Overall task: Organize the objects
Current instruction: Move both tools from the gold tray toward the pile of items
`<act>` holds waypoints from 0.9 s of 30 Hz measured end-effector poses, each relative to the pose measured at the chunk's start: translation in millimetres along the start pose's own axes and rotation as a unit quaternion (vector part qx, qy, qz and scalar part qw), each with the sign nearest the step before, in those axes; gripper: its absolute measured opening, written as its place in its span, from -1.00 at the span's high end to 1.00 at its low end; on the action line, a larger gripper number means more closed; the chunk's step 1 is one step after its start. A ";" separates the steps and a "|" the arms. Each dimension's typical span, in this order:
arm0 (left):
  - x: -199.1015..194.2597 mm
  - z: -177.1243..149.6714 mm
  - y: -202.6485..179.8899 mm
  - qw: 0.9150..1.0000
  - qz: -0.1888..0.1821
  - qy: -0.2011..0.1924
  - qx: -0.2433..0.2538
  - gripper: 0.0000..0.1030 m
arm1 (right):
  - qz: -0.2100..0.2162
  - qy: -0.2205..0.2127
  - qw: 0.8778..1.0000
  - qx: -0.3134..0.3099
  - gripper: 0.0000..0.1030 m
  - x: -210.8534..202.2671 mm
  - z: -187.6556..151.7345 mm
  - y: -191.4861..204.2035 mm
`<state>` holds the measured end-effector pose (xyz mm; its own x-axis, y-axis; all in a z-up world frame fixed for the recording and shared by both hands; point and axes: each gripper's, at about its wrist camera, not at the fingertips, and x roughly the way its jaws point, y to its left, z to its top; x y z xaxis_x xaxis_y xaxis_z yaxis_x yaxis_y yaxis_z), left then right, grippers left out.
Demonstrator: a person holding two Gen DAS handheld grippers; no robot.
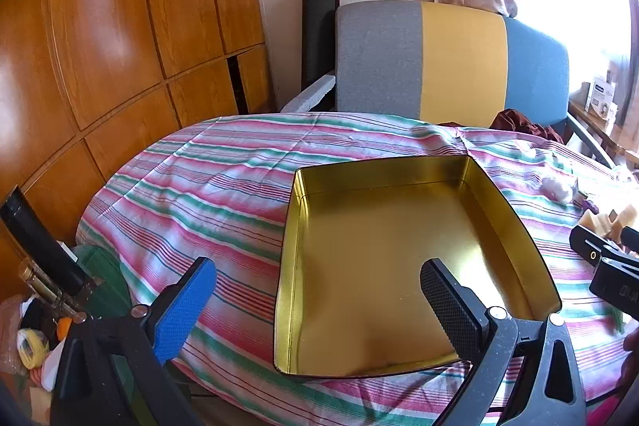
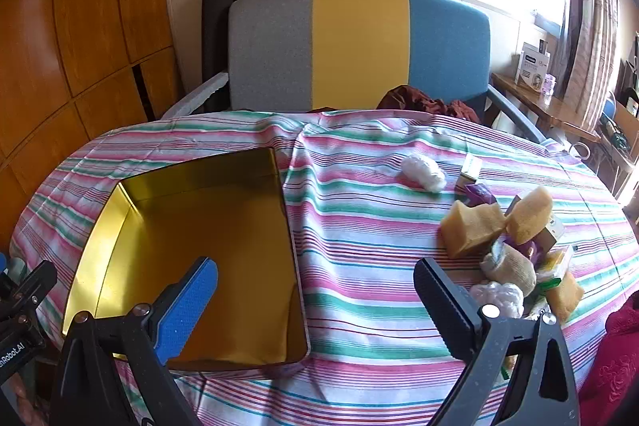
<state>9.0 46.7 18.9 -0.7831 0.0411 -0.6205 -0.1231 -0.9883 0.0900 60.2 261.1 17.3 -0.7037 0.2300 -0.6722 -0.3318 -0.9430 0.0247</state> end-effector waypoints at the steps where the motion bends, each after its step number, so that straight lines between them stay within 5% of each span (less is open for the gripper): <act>1: 0.0 -0.1 -1.7 1.000 -0.001 -0.001 0.002 -0.99 | -0.001 0.000 1.000 0.002 -0.97 -0.2 -0.1 -3.2; 21: 0.9 8.6 -55.6 0.996 -0.048 -0.008 0.070 -0.99 | -0.103 -0.036 0.991 0.076 -0.97 -11.2 28.3 -146.5; 27: 5.3 7.3 -79.0 0.989 -0.114 0.014 0.096 -0.99 | -0.103 -0.042 0.987 0.112 -0.97 -4.8 23.4 -203.8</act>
<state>10.1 126.1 14.2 -0.7054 0.2525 -0.6624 -0.4093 -0.9080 0.0897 116.5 457.8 32.9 -0.6537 0.4386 -0.6166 -0.5972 -0.7995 0.0645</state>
